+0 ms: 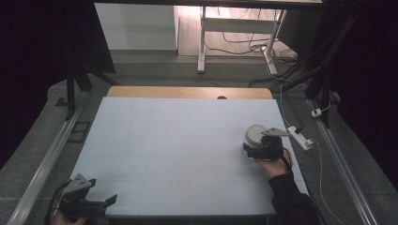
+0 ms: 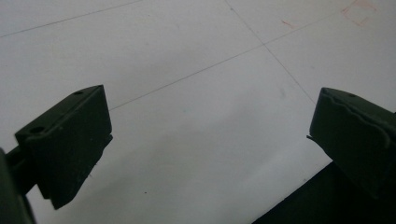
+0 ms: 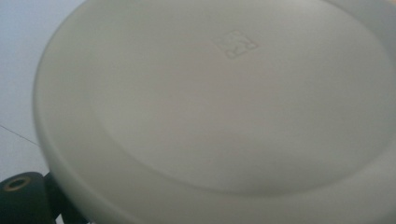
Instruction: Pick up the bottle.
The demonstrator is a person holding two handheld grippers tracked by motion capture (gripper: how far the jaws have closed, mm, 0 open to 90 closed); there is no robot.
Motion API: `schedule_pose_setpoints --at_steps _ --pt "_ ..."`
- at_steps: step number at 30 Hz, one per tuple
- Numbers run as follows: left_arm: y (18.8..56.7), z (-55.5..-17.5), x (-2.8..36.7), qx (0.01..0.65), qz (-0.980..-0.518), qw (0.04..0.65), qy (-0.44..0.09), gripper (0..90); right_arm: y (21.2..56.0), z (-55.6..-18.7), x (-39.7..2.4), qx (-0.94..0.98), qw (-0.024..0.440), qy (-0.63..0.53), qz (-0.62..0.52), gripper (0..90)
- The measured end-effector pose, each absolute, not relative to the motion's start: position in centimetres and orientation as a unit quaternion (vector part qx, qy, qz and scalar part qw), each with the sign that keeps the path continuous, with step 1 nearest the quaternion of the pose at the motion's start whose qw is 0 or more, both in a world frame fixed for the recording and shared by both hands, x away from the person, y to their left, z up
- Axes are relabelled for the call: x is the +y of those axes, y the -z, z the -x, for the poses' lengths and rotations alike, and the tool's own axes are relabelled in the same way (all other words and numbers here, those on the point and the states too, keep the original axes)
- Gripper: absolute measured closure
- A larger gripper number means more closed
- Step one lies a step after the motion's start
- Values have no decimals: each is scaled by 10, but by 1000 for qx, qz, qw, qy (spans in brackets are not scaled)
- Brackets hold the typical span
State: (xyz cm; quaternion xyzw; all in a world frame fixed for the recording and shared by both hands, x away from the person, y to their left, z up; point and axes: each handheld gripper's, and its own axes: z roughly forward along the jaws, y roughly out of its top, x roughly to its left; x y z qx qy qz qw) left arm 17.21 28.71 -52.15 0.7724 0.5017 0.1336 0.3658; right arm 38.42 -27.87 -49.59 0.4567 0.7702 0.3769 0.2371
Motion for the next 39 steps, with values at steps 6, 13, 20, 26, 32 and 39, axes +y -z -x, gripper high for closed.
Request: schedule_pose_setpoints --at_steps 6,13,20,26,32,39 --pt "522 -172 287 503 -771 366 -134 2 495 -384 -281 771 233 -378 -458 64" --pt "521 -172 287 503 -771 367 -134 2 489 -380 -282 770 237 -382 -453 64" --pt "522 -172 287 503 -771 367 -134 3 479 -374 -279 769 241 -397 -440 64" --pt "522 -172 288 503 -771 367 -134 2 472 -368 -274 769 236 -409 -430 64" --pt "522 -172 288 503 -770 368 -133 3 467 -363 -268 773 233 -415 -419 64" --pt "522 -172 288 504 -769 370 -132 3 461 -356 -256 779 219 -430 -399 64"
